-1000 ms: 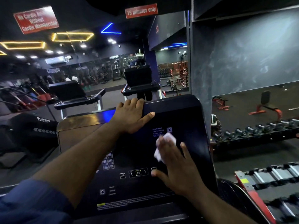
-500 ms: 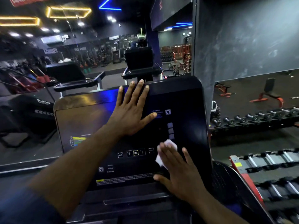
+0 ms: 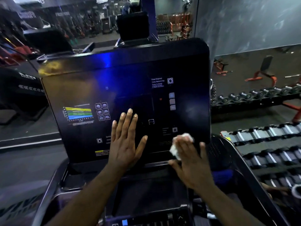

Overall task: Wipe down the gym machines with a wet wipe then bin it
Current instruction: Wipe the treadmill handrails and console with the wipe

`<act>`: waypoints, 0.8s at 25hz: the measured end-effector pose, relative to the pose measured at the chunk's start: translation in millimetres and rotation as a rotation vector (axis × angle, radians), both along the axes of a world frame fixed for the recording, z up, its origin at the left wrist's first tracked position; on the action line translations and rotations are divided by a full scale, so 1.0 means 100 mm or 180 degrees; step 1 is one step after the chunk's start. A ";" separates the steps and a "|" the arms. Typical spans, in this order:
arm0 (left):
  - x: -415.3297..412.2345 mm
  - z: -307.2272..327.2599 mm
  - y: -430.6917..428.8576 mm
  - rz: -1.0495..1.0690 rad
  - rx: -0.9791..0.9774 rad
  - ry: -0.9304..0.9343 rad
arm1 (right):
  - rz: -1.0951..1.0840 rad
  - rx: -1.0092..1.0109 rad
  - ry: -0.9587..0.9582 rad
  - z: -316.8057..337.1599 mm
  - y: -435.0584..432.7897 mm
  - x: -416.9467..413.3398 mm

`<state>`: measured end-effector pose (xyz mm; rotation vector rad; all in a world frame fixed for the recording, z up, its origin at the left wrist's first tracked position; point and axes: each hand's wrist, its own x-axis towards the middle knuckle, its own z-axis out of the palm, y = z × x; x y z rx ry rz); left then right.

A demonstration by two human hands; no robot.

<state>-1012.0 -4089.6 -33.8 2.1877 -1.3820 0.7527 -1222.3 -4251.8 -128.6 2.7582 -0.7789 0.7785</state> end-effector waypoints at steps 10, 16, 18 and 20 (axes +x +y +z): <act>0.25 -0.20 0.44 0.0190 0.0011 0.0015 | 0.0303 0.0015 0.0354 0.29 0.28 0.37; 0.69 0.15 0.71 0.0272 0.0011 -0.0022 | -0.0089 0.0532 -0.0216 1.30 0.37 1.29; 0.79 0.19 0.80 0.0232 -0.0143 -0.0101 | 0.0539 -0.0023 0.0342 1.08 0.66 1.31; 0.92 0.18 0.91 0.0340 -0.0391 -0.0011 | 0.0476 -0.0107 0.0377 0.91 0.59 1.14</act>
